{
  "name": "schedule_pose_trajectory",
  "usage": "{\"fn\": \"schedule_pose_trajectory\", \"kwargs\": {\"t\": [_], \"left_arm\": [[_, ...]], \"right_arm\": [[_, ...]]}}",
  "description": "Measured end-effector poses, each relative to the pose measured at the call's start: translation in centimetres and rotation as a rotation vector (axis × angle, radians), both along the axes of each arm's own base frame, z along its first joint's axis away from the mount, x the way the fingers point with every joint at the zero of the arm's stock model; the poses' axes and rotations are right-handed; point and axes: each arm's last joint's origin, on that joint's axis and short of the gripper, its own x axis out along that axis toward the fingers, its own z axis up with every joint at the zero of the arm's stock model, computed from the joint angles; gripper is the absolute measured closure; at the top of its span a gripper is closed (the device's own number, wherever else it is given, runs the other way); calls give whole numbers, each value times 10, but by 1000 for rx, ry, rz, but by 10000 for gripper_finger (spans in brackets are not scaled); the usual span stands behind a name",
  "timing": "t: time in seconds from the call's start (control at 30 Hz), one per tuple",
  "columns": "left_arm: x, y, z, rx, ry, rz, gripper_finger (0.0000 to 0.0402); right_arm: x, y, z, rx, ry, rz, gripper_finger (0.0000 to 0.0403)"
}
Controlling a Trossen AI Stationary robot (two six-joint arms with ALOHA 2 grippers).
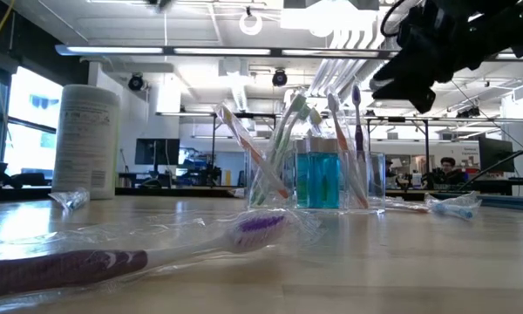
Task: Pick & Place toothbrushing station
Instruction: Put the green toothbrush into the transparent organizer
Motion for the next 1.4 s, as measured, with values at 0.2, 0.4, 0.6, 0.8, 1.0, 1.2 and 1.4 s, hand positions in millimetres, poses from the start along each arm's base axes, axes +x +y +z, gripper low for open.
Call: {"fn": "schedule_pose_trajectory", "kwargs": {"t": [0.2, 0.4, 0.6, 0.8, 1.0, 1.2, 1.4], "left_arm": [[33, -32, -11, 165, -88, -81, 395], [66, -34, -33, 209, -106, -24, 395], [85, -23, -47, 186, -130, -66, 394], [93, -12, -53, 138, -125, -138, 394], [93, -13, -54, 167, -115, -156, 394], [95, -14, -59, 173, -89, -157, 394], [101, -15, -68, 173, -75, -144, 394]], "right_arm": [[4, 16, 12, -56, -127, 160, 228], [11, 32, 22, -209, -262, 226, 228], [31, 44, 22, -335, -393, 285, 228], [55, 52, 16, -441, -559, 281, 228], [63, 54, 19, -577, -716, 214, 214], [74, 56, 21, -554, -699, 217, 171], [89, 56, 31, -549, -639, 221, 131]]}}
